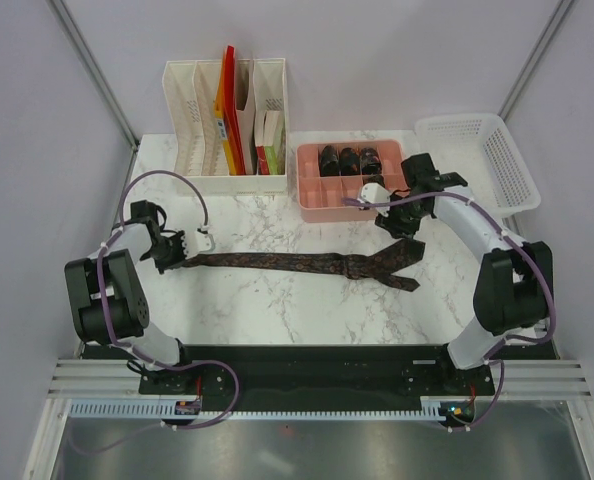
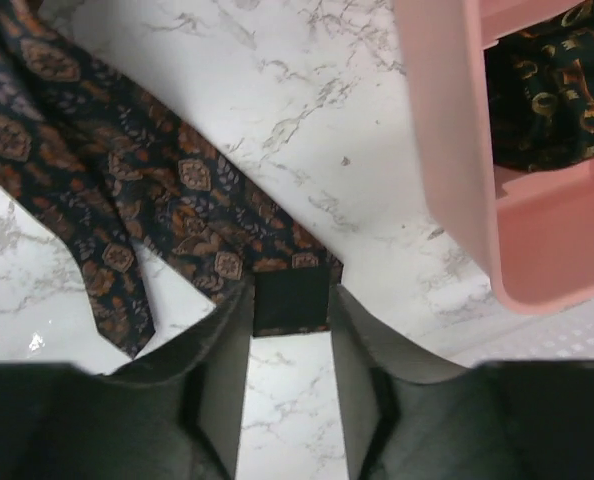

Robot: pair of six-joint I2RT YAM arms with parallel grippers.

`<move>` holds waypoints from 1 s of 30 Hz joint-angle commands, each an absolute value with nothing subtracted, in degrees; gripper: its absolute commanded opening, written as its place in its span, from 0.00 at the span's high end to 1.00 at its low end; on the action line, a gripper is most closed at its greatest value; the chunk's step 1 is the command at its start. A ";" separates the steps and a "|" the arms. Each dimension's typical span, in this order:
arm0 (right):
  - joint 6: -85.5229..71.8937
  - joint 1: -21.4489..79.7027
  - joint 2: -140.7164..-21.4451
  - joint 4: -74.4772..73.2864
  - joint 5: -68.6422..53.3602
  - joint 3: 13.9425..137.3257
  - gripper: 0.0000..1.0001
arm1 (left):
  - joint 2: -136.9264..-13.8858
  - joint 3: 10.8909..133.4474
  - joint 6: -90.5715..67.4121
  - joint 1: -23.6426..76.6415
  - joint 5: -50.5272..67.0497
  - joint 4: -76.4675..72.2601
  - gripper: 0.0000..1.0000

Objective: Roll the ties
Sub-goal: Flatten out the tie at the center of the board.

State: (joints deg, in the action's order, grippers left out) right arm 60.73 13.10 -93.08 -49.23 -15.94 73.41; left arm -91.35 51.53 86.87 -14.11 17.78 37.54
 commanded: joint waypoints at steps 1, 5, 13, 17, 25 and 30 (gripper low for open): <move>56.79 13.36 -96.77 -50.73 -21.46 73.15 0.63 | -88.68 51.33 90.00 -14.15 18.28 38.58 0.95; 55.81 13.89 -97.64 -41.15 -14.87 66.11 0.75 | -88.33 51.50 88.95 -14.15 18.46 38.93 0.95; 56.33 12.57 -99.32 -33.13 -3.97 55.56 0.76 | -88.07 52.03 89.30 -14.15 18.89 40.34 0.95; 61.76 6.09 -95.90 -36.29 -1.24 51.51 0.77 | -86.75 51.86 89.73 -13.89 20.56 41.66 0.94; 71.80 -5.62 -82.21 -52.11 -2.02 42.72 0.78 | -82.53 49.13 86.84 -6.26 24.34 43.42 0.94; 75.14 -12.73 -83.22 -50.89 -1.14 44.72 0.80 | -82.88 48.96 82.02 -0.71 25.75 43.86 0.94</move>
State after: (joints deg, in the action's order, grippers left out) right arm 70.08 -8.64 -81.71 -47.94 -2.85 42.54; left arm -83.83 49.36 86.11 -3.44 22.98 42.39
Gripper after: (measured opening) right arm 0.197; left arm 0.141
